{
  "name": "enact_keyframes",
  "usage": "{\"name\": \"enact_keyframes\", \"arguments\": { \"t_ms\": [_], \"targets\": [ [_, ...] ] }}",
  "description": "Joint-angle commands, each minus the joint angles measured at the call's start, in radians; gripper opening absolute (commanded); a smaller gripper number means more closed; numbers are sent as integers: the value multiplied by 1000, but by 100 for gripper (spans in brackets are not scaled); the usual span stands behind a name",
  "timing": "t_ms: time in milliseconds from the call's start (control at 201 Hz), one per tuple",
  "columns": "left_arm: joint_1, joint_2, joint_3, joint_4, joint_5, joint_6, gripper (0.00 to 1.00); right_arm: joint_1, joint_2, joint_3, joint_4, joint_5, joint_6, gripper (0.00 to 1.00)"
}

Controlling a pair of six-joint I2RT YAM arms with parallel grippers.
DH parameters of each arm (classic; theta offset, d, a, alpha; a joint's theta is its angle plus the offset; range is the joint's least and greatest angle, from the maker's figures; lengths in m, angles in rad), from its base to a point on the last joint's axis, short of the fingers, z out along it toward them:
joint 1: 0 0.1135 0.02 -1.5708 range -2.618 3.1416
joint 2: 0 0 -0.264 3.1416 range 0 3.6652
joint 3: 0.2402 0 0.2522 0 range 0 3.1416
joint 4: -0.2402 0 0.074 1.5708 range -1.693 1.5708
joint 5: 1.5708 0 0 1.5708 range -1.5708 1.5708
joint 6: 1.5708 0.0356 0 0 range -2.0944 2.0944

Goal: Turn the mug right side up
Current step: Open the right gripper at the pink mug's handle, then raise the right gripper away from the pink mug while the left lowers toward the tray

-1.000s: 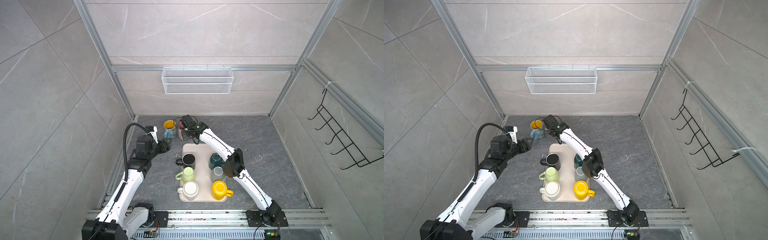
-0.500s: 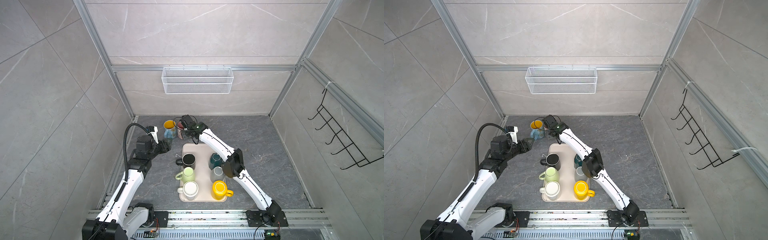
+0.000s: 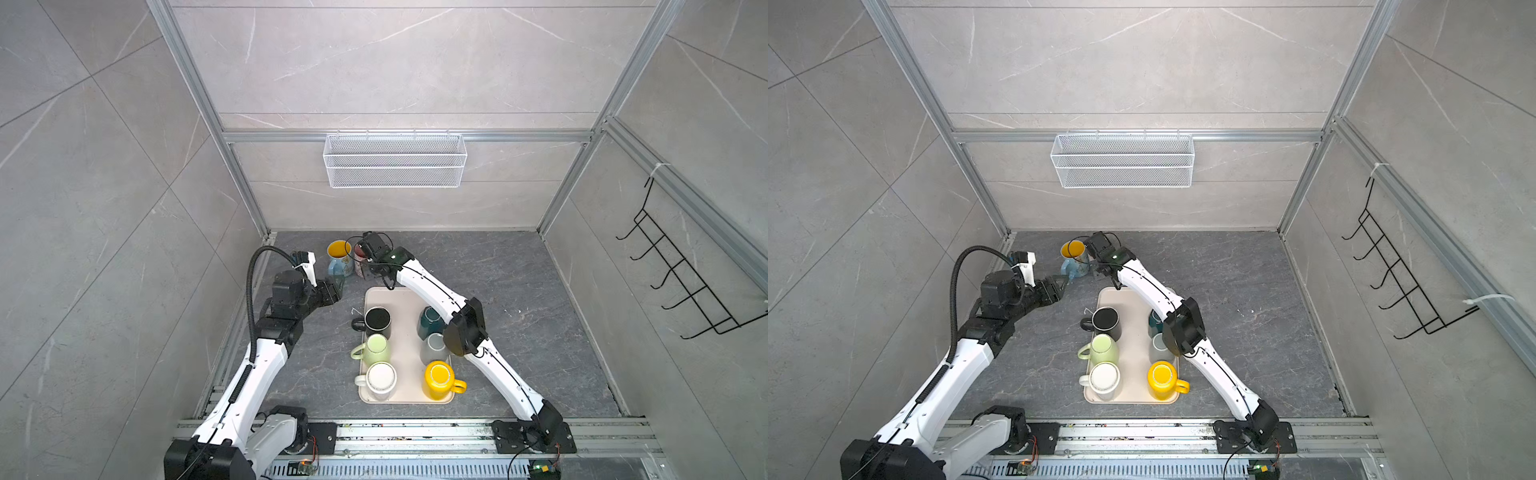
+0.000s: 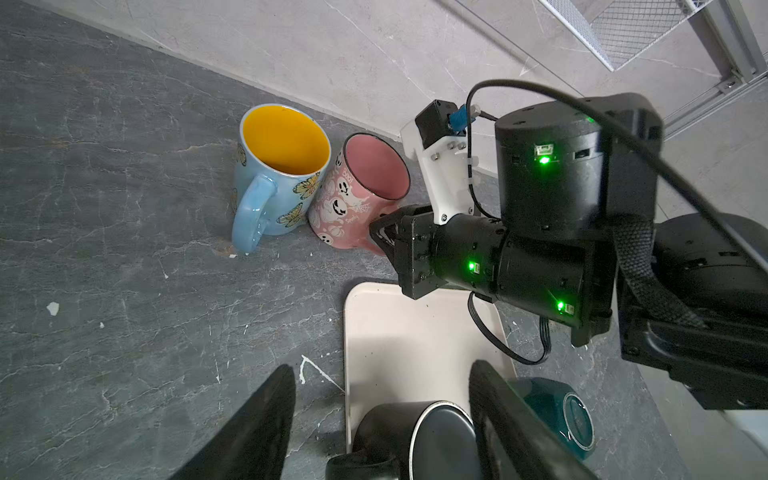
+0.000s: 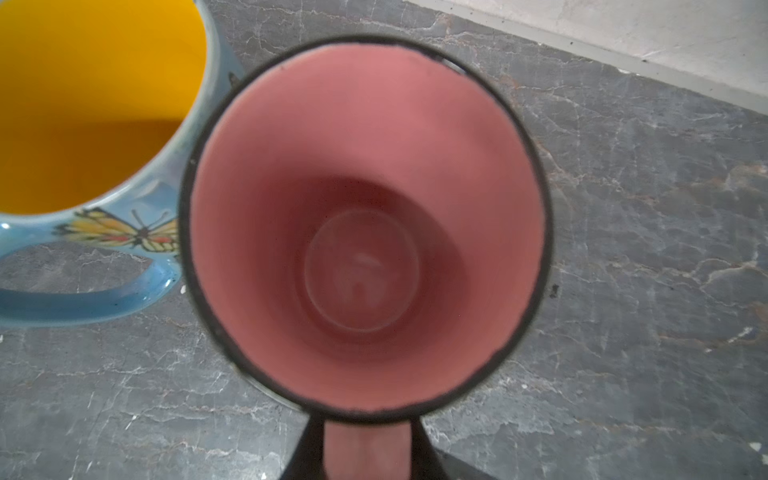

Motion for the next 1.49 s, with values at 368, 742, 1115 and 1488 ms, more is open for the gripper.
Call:
{"name": "enact_keyframes", "arguments": {
  "t_ms": [368, 742, 1115, 1488],
  "targets": [
    [5, -9, -5, 41, 22, -5, 69, 10, -9, 30, 70, 30, -5, 33],
    [6, -32, -15, 45, 21, -9, 69, 23, -29, 18, -4, -12, 39, 42],
    [5, -73, -45, 44, 20, -26, 69, 50, -61, 7, -44, -21, 44, 43],
    [5, -116, -17, -35, 22, -41, 69, 55, -141, -27, -126, 85, 49, 51]
  ]
}}
